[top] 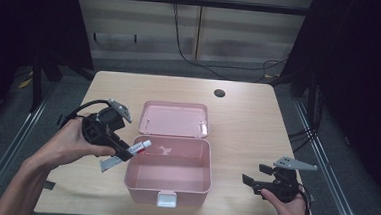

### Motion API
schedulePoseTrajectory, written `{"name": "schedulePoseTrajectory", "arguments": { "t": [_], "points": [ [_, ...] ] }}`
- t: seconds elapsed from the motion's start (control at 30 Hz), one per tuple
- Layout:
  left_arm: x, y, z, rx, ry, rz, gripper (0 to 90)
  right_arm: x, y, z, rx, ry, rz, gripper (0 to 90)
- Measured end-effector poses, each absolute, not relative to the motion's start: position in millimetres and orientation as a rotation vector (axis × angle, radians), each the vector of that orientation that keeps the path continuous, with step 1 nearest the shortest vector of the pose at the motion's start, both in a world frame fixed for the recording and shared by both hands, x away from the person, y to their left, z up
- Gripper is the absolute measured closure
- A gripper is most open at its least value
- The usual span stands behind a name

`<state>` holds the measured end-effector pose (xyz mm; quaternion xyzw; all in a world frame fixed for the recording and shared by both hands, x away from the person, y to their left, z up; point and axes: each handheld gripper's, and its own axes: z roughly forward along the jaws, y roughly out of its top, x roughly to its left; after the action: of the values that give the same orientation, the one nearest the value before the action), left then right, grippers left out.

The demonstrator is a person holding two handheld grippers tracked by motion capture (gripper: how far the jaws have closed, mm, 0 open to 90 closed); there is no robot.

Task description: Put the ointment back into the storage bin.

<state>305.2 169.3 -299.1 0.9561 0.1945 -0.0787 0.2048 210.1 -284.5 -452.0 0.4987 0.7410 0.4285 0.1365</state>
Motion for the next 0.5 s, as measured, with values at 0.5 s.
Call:
{"name": "schedulePoseTrajectory", "arguments": {
  "t": [0.5],
  "points": [
    [304, 126, -297, 2.691, 0.436, -0.26, 70.9, 210, -284, -452, 1.438, 2.149, 1.243, 17.7]
  ]
}}
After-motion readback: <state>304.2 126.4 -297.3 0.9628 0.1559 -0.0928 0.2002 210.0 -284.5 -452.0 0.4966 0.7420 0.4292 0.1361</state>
